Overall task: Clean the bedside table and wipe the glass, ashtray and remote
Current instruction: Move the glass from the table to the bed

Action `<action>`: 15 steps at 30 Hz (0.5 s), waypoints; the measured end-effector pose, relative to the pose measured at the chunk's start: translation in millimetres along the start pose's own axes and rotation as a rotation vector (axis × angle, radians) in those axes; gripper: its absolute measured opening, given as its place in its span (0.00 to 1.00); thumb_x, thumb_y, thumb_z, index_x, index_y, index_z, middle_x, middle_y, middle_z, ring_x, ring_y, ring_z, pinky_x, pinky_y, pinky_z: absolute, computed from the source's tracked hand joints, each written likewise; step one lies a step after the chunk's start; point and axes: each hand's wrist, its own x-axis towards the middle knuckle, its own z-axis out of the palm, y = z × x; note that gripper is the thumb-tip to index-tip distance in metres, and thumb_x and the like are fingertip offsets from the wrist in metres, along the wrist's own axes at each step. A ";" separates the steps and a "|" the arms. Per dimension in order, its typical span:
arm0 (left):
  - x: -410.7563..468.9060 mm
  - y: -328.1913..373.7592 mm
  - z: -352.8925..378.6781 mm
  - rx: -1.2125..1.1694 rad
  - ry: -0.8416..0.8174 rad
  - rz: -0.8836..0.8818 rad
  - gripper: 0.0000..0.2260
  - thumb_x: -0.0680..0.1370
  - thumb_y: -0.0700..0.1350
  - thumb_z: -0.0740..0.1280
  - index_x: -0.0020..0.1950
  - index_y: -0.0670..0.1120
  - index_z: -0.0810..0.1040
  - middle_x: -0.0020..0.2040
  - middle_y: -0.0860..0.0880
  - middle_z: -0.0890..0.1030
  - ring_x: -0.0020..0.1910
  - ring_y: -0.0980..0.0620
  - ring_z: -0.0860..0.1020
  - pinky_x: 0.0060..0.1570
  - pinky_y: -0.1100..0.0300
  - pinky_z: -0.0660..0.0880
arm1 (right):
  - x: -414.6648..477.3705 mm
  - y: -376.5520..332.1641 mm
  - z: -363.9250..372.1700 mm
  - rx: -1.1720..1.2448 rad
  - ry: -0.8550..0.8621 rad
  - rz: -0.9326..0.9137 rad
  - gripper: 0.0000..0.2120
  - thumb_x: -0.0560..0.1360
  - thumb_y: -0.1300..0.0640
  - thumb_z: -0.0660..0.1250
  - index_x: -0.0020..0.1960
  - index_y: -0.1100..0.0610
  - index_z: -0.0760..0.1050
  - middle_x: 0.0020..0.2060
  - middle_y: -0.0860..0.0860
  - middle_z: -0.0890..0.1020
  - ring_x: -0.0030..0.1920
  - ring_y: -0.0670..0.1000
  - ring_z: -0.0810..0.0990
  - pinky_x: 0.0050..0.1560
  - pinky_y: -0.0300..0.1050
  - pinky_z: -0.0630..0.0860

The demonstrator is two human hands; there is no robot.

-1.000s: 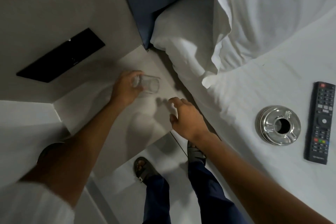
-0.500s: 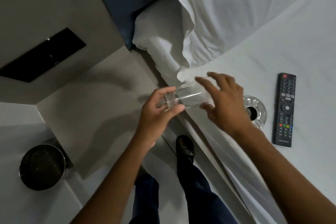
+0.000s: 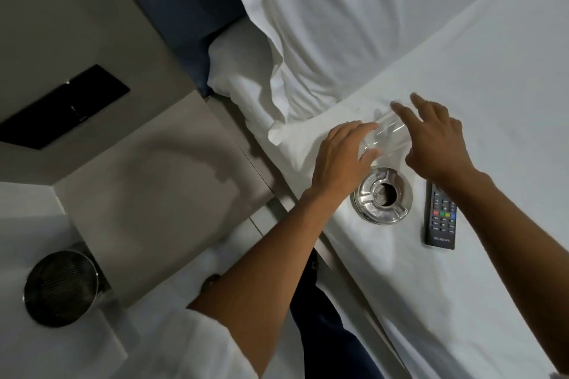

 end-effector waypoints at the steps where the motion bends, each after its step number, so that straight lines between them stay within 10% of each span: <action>1: -5.4 -1.7 -3.0 0.020 -0.006 -0.012 0.21 0.76 0.48 0.72 0.68 0.48 0.75 0.69 0.46 0.76 0.70 0.48 0.70 0.70 0.51 0.67 | -3.4 -3.1 0.3 -0.002 0.013 0.007 0.45 0.62 0.74 0.68 0.76 0.54 0.61 0.75 0.61 0.61 0.72 0.65 0.60 0.62 0.66 0.65; 15: -195.2 -86.2 -114.6 0.331 0.363 -0.358 0.23 0.78 0.48 0.66 0.73 0.50 0.70 0.75 0.44 0.70 0.75 0.44 0.65 0.72 0.42 0.63 | -71.5 -155.5 8.9 0.138 0.091 -0.182 0.38 0.66 0.68 0.69 0.74 0.56 0.64 0.72 0.62 0.67 0.72 0.64 0.61 0.65 0.64 0.63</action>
